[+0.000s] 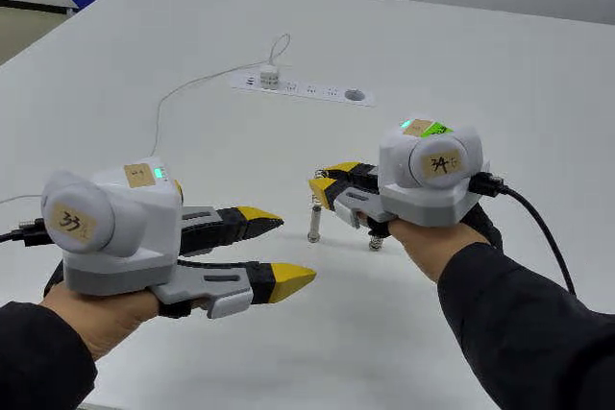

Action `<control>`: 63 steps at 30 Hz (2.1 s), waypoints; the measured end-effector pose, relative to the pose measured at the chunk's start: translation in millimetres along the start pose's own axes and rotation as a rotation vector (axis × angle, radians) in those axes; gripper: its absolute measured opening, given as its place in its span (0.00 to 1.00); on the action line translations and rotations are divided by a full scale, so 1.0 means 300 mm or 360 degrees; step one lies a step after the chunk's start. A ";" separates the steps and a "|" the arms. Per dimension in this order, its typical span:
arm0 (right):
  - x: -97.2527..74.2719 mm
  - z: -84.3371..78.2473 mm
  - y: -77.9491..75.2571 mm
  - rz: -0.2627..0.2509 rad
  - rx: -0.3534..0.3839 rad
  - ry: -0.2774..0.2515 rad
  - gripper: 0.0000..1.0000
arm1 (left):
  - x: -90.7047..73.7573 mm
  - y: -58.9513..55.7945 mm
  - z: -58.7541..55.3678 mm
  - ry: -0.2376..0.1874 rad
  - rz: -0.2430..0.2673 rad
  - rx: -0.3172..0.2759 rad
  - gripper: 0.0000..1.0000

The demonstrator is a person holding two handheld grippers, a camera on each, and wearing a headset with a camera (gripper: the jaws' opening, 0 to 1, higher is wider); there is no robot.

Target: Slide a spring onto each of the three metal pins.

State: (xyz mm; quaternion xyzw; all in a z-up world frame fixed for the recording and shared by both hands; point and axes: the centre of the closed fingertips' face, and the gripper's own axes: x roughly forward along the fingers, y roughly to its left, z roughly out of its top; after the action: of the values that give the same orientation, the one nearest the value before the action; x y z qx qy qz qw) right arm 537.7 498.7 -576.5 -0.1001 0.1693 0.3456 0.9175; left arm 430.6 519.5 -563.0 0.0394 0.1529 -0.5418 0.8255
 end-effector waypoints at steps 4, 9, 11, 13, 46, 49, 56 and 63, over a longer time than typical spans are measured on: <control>0.009 -0.009 0.000 0.0002 -0.0012 0.0008 0.12 | -0.001 0.001 -0.001 0.0001 0.0002 -0.0007 0.45; 0.016 -0.026 -0.001 0.0006 -0.0003 0.0028 0.12 | -0.003 0.004 -0.002 0.0001 0.0006 -0.0010 0.45; 0.018 -0.030 -0.001 0.0011 0.0010 0.0032 0.12 | -0.003 0.004 -0.002 0.0001 0.0008 -0.0011 0.45; 0.019 -0.030 -0.005 0.0007 0.0007 0.0024 0.12 | -0.003 0.005 -0.003 0.0002 0.0010 -0.0014 0.46; 0.031 -0.067 -0.002 0.0020 0.0055 0.0054 0.12 | -0.009 0.026 -0.007 -0.0002 0.0056 -0.0051 0.53; 0.037 -0.080 0.000 0.0021 0.0046 0.0071 0.12 | -0.010 0.030 -0.007 -0.0003 0.0061 -0.0054 0.54; 0.049 -0.114 0.005 0.0019 0.0040 0.0129 0.12 | -0.012 0.036 -0.012 0.0000 0.0067 -0.0061 0.55; 0.062 -0.149 0.008 0.0016 0.0015 0.0193 0.12 | -0.012 0.035 -0.013 0.0002 0.0067 -0.0061 0.55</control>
State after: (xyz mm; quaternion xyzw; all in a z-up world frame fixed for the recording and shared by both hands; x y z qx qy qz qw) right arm 538.3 498.1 -624.9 -0.1157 0.2267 0.3427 0.9043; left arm 438.0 527.8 -566.8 0.0270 0.1630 -0.5213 0.8373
